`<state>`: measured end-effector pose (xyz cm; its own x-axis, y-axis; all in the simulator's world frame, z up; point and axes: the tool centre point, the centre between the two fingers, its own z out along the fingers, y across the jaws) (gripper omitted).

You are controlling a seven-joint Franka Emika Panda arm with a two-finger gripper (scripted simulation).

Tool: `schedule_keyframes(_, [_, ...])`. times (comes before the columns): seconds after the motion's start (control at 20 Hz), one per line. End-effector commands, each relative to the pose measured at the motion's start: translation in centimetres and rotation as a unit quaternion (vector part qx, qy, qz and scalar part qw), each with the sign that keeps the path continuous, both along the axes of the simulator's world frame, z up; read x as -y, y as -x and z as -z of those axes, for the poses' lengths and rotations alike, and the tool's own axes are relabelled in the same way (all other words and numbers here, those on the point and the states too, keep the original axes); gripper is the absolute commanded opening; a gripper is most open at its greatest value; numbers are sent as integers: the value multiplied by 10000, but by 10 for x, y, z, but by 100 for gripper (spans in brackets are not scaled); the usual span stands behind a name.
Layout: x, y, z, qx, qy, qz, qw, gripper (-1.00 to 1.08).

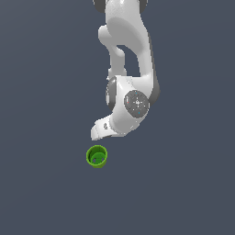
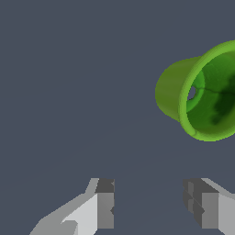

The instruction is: Pick up the object and move it to a goal position.

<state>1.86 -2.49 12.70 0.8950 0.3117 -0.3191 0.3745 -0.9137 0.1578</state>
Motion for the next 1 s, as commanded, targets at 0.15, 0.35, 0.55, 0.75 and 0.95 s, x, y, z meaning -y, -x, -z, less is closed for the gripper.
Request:
schedule_keyframes(0.15, [13, -10, 14, -599, 497, -727, 9943, 28])
schedule_keyframes(0.35, [23, -18, 24, -1036, 856, -1266, 9828, 28])
schedule_keyframes(0.55, [31, -25, 34, -1427, 1178, -1755, 9669, 28])
schedule_keyframes(0.75, [38, -31, 42, -1755, 1446, -2171, 9493, 28])
schedule_keyframes(0.95, [44, -36, 49, -2002, 1650, -2492, 9331, 28])
